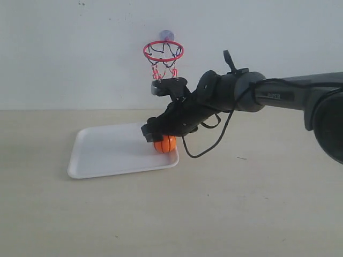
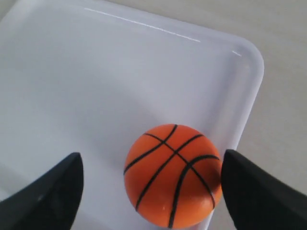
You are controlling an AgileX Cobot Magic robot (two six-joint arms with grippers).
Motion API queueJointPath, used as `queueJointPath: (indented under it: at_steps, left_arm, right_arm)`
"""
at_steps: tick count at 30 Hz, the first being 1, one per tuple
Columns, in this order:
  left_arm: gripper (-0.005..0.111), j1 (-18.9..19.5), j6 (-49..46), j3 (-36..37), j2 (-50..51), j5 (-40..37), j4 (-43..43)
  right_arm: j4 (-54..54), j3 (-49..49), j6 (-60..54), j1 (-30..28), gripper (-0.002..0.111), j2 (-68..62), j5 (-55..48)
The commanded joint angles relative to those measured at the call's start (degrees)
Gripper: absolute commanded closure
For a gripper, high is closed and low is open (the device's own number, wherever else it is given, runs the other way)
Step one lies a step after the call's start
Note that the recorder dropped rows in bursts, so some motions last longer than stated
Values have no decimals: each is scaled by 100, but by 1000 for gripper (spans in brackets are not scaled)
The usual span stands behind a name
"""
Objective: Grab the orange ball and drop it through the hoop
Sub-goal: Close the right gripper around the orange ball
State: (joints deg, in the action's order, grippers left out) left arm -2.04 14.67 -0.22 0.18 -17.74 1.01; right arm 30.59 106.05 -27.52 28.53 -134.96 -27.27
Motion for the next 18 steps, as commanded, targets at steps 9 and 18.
queueJointPath:
  at_steps: [9, 18]
  left_arm:
    - [103, 19, 32, 22, -18, 22, 8]
    - [103, 19, 32, 22, -18, 22, 8]
  right_arm:
    - [-263, 36, 34, 2, 35, -215, 199]
    - [-296, 36, 61, 2, 96, -194, 41]
